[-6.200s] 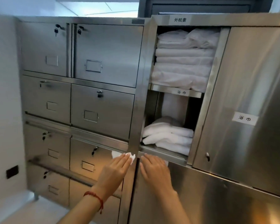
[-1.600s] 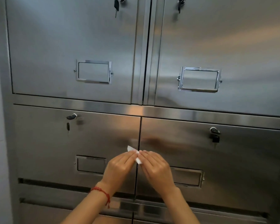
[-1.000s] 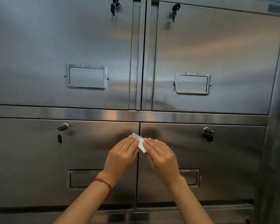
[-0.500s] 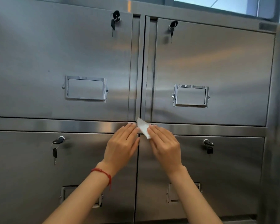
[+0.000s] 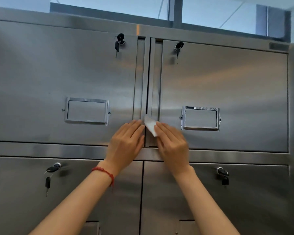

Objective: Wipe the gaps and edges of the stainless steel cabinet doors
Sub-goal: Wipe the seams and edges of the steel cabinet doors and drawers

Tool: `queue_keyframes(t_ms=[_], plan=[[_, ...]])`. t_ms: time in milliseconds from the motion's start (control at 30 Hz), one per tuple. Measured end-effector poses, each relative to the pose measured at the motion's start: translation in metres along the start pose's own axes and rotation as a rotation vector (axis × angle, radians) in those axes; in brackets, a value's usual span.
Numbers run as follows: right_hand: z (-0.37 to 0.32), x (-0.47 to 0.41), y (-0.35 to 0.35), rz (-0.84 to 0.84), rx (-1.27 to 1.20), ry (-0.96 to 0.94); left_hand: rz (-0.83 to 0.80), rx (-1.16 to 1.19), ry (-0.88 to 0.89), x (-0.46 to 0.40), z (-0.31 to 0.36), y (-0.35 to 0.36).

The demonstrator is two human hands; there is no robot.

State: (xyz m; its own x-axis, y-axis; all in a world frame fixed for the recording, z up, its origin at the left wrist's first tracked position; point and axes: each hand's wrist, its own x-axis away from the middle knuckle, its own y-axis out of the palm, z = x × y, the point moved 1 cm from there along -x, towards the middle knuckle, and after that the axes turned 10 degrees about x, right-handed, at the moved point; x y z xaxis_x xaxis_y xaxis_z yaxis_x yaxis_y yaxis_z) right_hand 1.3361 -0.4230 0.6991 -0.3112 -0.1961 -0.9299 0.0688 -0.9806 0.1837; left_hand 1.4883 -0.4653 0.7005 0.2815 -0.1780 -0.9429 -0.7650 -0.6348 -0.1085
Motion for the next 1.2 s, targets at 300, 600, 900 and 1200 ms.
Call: queue_keyframes(t_ms=[300, 600, 900, 1200], plan=[[0.013, -0.041, 0.020, 0.117, 0.026, -0.003, 0.035, -0.044, 0.027, -0.032, -0.022, 0.004], [0.020, -0.076, 0.037, 0.181, 0.071, 0.014, 0.072, -0.093, 0.038, -0.065, -0.041, 0.008], [0.042, -0.102, 0.053, 0.200, 0.127, 0.040, 0.045, -0.123, 0.001, -0.090, -0.059, 0.007], [0.035, -0.116, 0.070, 0.163, 0.195, -0.033, -0.019, -0.168, -0.038, -0.101, -0.075, 0.011]])
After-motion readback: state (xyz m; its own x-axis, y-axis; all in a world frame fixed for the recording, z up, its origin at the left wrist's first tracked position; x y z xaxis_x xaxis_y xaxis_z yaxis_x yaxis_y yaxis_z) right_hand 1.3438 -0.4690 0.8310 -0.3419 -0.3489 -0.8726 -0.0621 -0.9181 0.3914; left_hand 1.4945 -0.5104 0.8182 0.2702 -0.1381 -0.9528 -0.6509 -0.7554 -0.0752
